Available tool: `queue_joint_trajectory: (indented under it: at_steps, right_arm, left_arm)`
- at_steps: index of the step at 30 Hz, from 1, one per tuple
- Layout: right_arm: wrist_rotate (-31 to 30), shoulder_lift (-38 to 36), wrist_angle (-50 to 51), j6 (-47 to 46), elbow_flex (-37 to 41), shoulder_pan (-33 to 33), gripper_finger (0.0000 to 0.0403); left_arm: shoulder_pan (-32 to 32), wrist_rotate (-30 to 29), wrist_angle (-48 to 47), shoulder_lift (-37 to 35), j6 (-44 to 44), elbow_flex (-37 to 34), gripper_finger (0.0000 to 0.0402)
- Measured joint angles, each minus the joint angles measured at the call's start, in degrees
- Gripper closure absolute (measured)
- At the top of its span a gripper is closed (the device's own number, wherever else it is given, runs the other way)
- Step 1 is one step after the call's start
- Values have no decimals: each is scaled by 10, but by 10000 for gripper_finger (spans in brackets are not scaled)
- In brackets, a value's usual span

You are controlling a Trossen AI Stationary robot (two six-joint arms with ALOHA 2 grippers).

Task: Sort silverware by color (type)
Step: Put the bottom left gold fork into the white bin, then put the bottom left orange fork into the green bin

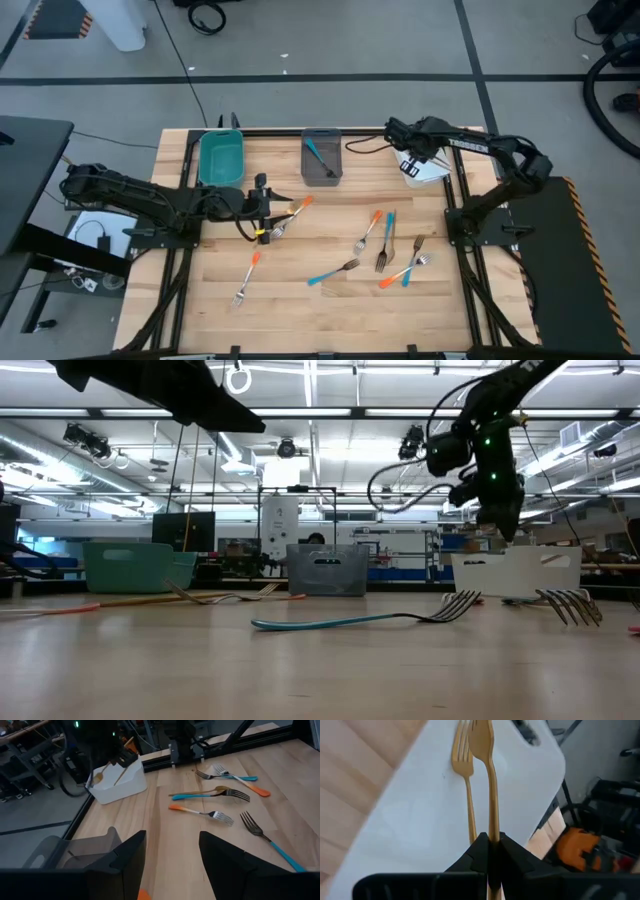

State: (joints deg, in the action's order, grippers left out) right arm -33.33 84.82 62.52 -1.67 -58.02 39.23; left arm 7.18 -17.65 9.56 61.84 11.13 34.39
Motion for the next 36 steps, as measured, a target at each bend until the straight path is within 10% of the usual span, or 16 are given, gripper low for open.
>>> queue_joint_trajectory:
  at_steps: [15,36]
  right_arm:
    - [-30,72,3,24,0,6,366]
    - [-26,78,11,27,0,-7,261]
  left_arm:
    - [1,0,-9,0,0,0,209]
    - [2,0,-18,0,-26,0,209]
